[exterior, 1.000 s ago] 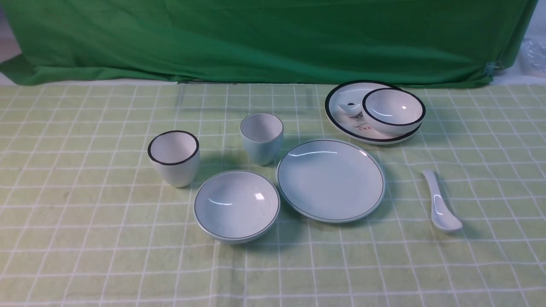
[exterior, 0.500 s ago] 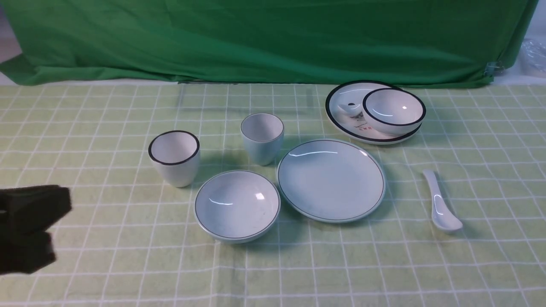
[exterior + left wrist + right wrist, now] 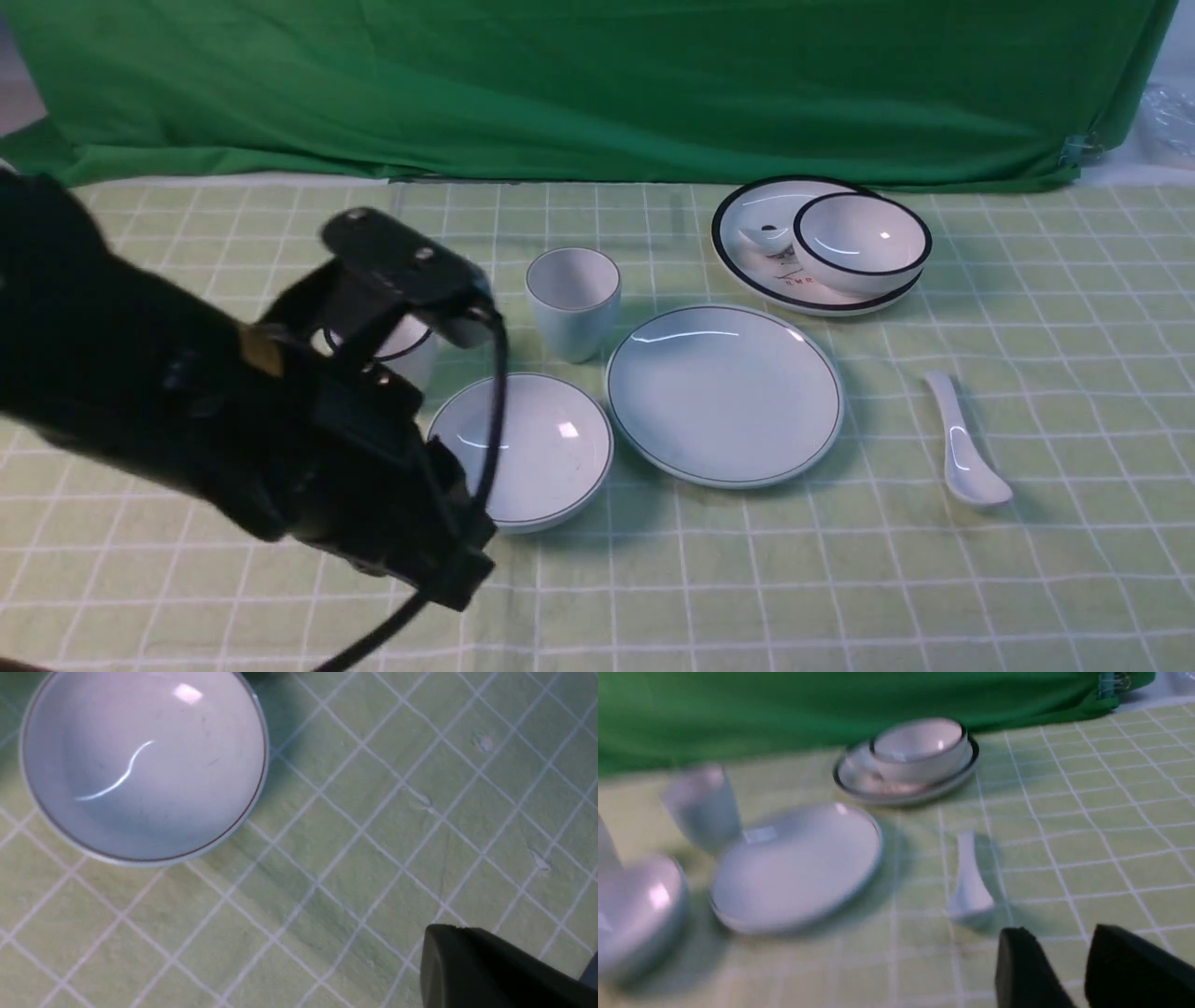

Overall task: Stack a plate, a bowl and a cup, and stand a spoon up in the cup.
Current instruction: Use the left arm to grab a blue rice bowl

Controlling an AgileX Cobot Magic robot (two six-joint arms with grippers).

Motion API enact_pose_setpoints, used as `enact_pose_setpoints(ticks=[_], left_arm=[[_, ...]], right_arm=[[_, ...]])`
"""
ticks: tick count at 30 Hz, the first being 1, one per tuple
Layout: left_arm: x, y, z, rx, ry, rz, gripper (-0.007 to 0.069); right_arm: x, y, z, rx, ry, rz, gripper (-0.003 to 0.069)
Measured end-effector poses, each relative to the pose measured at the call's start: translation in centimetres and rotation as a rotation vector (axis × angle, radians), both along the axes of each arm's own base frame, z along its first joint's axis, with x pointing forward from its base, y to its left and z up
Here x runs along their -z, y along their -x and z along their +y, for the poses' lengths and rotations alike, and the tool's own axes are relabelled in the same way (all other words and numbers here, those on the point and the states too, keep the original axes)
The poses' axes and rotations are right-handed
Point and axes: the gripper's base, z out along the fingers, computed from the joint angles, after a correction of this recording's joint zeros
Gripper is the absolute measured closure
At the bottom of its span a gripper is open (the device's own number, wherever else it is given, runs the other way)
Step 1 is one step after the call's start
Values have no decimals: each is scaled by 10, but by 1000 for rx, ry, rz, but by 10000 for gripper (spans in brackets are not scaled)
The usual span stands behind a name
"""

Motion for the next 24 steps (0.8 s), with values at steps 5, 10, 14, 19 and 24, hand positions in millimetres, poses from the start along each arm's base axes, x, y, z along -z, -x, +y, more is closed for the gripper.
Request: enact_pose_setpoints(ticks=[5,10,14,19,24], left_arm=[[2,-19,-23,70,-70,-10,604],[15,-47,-37,99,-137,-41,595],[37,-71,-55,142,-172,-19,511],[65,-91,-67,168,-234,10,349],[101,-106,-72,175,-310,28,183]], right_arm=[[-15,-1,-5,63,-278,-122,419],[-40,4,8,-79,-174,57,481],[-93,5,22,-307,111,242,497],[-113,-5,27,-411,257,368,498],[-108,-14,29,-454,303,467,498]])
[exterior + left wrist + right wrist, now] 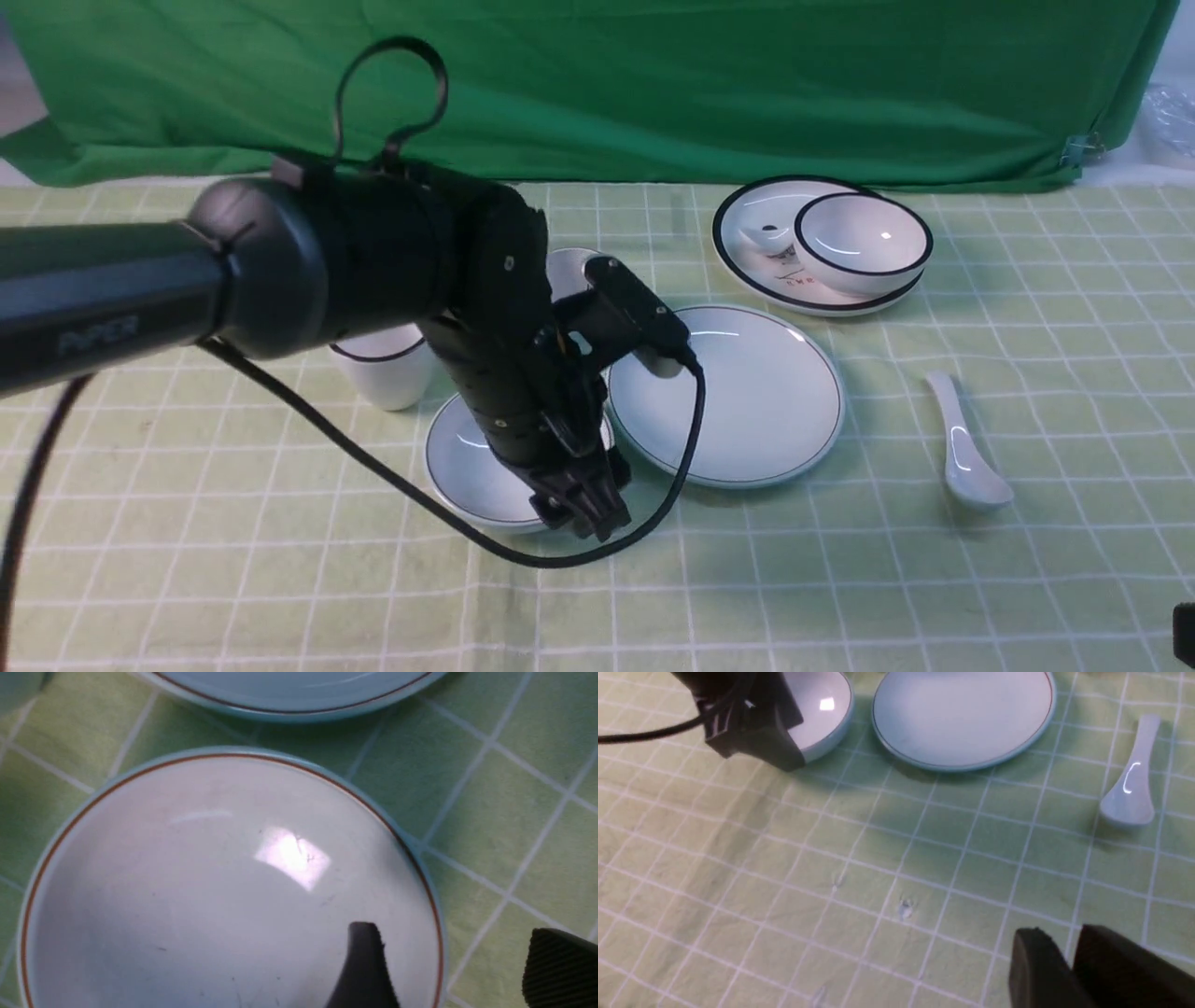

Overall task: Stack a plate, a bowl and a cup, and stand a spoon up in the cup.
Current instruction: Use the left arm to grab a blue rice bowl, then use the left arm to put the blue rice bowl into the blue large plate in the middle

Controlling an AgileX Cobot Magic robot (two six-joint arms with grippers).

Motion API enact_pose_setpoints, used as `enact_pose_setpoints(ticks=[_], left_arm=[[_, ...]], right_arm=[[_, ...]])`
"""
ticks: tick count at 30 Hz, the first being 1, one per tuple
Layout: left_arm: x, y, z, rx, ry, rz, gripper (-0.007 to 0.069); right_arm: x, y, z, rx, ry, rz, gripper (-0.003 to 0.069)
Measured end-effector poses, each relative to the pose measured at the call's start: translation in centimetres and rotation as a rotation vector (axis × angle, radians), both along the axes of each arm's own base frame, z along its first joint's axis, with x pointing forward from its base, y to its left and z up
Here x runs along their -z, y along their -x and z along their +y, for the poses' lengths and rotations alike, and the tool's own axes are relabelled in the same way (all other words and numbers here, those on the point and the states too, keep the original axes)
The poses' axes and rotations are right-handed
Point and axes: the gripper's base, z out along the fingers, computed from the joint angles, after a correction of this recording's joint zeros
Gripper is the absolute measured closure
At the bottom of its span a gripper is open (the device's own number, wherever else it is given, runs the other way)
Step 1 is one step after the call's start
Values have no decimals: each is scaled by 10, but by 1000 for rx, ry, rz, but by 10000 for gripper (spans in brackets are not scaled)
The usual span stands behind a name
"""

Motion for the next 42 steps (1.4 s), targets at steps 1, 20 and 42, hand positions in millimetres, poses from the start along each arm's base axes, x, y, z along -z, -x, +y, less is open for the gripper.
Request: enact_pose_setpoints(ticks=[1,20,42], left_arm=[[5,-2,-1,1,-6,0,178],[-33,21,-15,-64,40,9,592],[-5,-38,-102,105,135,-201,592]], right_arm=[[0,0,0,-1,2,2,496],[0,0,0,-30,41,-23,495],[0,0,0,-31,42,-17,486]])
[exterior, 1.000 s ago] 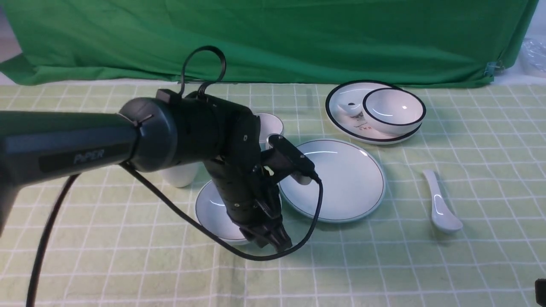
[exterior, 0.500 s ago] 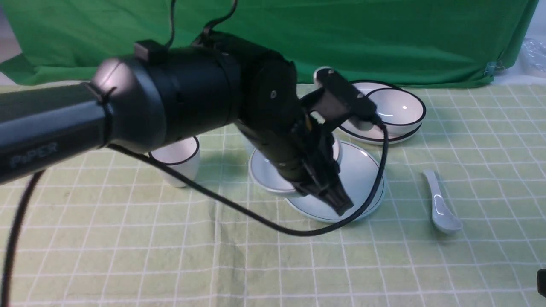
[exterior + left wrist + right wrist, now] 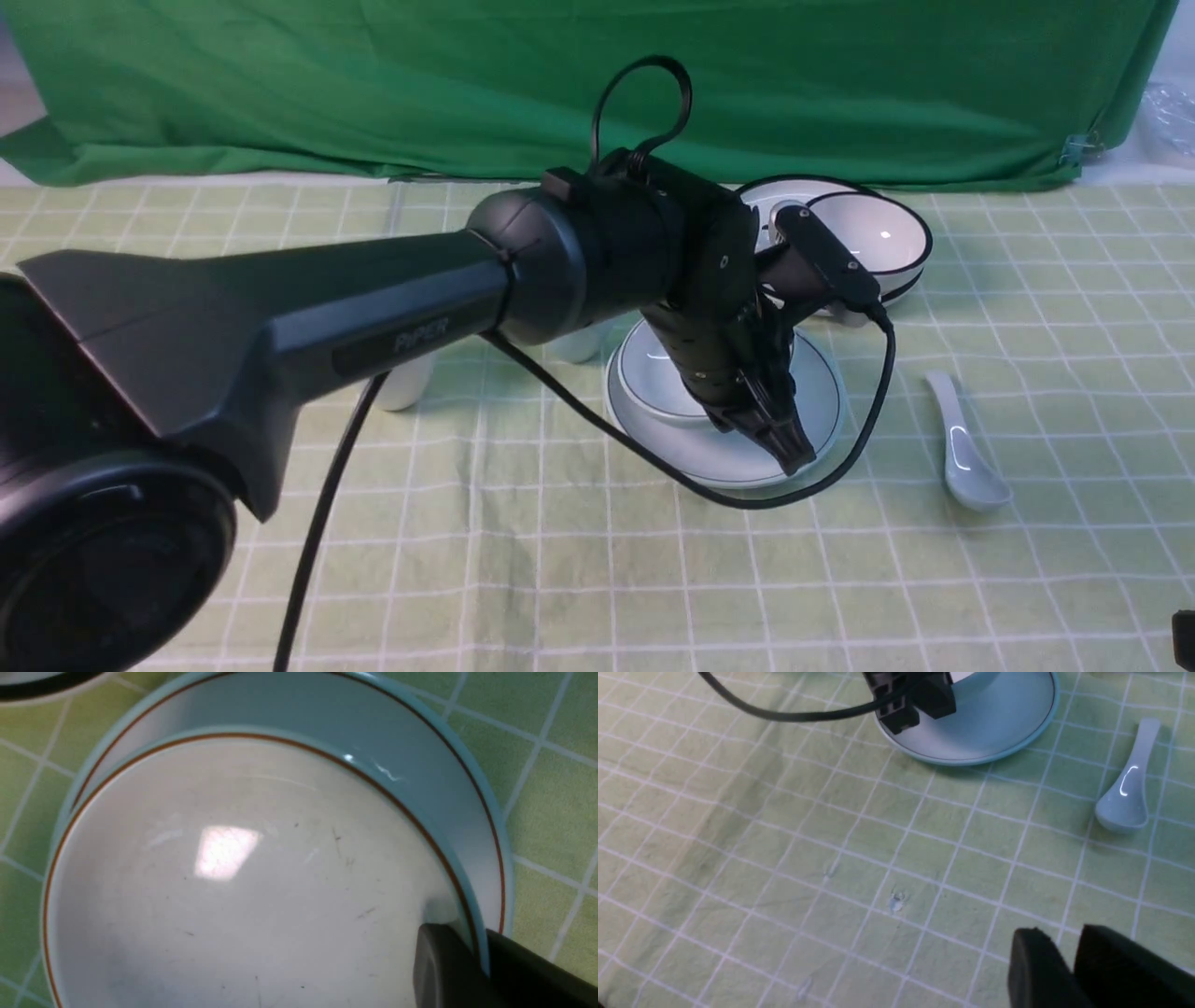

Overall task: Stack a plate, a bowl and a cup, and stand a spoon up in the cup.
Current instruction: Use the left arm to put the blue rice bowl into the blue large plate in the middle, then use the left arm to grab a blue teacup

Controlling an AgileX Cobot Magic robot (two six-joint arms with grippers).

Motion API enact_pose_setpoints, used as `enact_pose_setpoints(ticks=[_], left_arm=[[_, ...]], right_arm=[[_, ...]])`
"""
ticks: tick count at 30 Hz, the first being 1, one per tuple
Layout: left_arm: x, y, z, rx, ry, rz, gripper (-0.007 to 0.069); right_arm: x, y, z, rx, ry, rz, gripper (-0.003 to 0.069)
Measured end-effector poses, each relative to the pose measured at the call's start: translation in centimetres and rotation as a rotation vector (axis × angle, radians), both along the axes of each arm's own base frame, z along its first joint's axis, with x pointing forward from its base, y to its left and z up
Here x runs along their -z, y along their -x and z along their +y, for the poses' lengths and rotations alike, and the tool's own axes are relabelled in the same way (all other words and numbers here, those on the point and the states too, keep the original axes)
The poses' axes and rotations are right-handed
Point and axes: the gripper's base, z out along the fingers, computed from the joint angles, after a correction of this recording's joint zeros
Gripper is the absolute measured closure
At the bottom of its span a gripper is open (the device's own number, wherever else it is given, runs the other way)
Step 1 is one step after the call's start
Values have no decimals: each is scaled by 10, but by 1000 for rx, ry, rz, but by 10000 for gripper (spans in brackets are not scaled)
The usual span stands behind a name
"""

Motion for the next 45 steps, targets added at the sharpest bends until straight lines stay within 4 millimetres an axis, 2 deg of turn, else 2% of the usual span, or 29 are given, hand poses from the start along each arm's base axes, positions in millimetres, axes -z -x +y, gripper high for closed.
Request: enact_pose_setpoints(ticks=[3,5,9,11,12,14,17,19,20,21,23,25,26,27,28,32,33,35,37,43,45], left_arm=[[-1,1,-1,10,12,6,584],[-1,1,-2,34,11,0,567],[-3,0,-4,51,23,-24,481],[-3,-1,-4,54,26,-33,419],[-3,-1,-4,54,26,-33,419],[-3,-1,-4,55,27,-35,329],[-8,2,-2,39,22,-13,255],[-13,3,-1,31,20,-4,239],[-27,6,3,12,12,5,225],[-29,6,3,8,16,1,225],[-56,6,11,-21,0,-18,226],[-74,1,24,-48,-27,-38,237],[-79,-5,35,-68,-49,-36,243],[-79,-6,37,-71,-53,-34,243],[-79,-16,51,-90,-70,-34,244],[-69,-39,76,-112,-101,-29,234],[-62,-49,87,-131,-109,-29,223],[-58,-55,91,-139,-113,-28,219],[-45,-67,99,-130,-126,-43,213],[-12,-87,98,-69,-150,-102,216],[1,-90,97,-62,-162,-90,246]], right_arm=[[0,0,0,4,-4,3,456],[0,0,0,9,-9,6,400],[0,0,0,18,-20,12,298],[0,0,0,18,-20,12,286],[0,0,0,18,-20,12,285],[0,0,0,18,-20,12,284],[0,0,0,17,-19,14,284],[0,0,0,17,-19,15,284],[0,0,0,17,-19,15,284],[0,0,0,17,-19,15,284],[0,0,0,17,-19,15,284],[0,0,0,17,-19,15,284],[0,0,0,17,-19,15,284],[0,0,0,17,-19,15,284],[0,0,0,17,-19,14,284],[1,1,0,11,-15,29,284],[2,2,0,6,-12,42,284],[2,3,0,4,-11,48,284],[3,3,0,0,-8,57,284],[3,4,1,-1,-7,62,285],[3,4,1,-1,-8,64,295]])
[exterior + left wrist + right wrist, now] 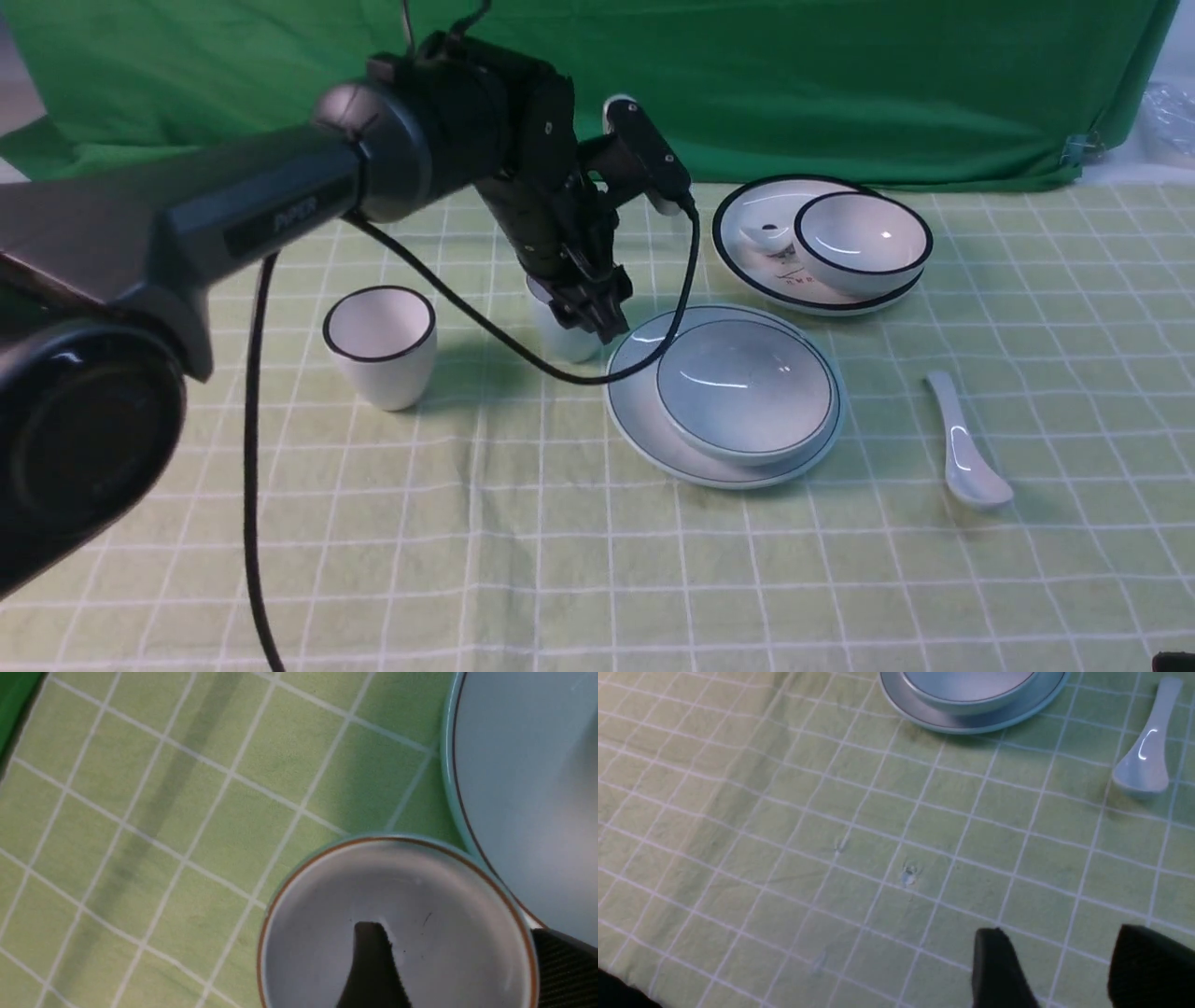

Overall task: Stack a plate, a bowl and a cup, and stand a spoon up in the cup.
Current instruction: Use the left arm to grab a blue teacup, then use the left arm to put the blue teacup into the blue rice bowl in the middle

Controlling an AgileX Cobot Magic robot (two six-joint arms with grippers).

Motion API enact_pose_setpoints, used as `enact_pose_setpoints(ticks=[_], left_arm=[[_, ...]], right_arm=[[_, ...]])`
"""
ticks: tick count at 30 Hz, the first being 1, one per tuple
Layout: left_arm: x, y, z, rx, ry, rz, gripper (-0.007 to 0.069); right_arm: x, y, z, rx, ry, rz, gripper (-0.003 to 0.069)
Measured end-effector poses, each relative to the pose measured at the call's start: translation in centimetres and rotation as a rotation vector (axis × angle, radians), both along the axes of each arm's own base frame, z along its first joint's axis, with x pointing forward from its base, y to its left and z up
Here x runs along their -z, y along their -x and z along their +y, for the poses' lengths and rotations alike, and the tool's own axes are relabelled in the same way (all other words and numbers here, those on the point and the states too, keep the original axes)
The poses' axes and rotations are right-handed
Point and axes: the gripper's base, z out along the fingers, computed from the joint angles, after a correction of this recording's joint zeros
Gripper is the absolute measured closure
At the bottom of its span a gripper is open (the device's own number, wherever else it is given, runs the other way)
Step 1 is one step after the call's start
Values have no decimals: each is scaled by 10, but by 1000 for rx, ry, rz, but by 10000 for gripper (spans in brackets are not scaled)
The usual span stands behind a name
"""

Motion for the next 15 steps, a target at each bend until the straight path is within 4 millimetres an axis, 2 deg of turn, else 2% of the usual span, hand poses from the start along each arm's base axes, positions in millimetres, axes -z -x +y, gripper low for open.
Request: enact_pose_setpoints(ticks=[3,6,8,10,13,15], left_arm=[[9,0,1,1,-17,30,318],[11,4,3,-1,-51,92,534],[8,5,4,-1,-60,108,568],[-2,7,5,-3,-73,129,580],[-45,14,-4,14,-51,91,580],[-75,25,-20,50,5,44,580]], right_arm=[[0,0,0,0,0,0,312],[0,0,0,-1,0,2,349],[0,0,0,-1,0,2,361],[0,0,0,0,0,1,379],[0,0,0,-2,2,-2,398],[0,0,0,-2,2,-3,403]])
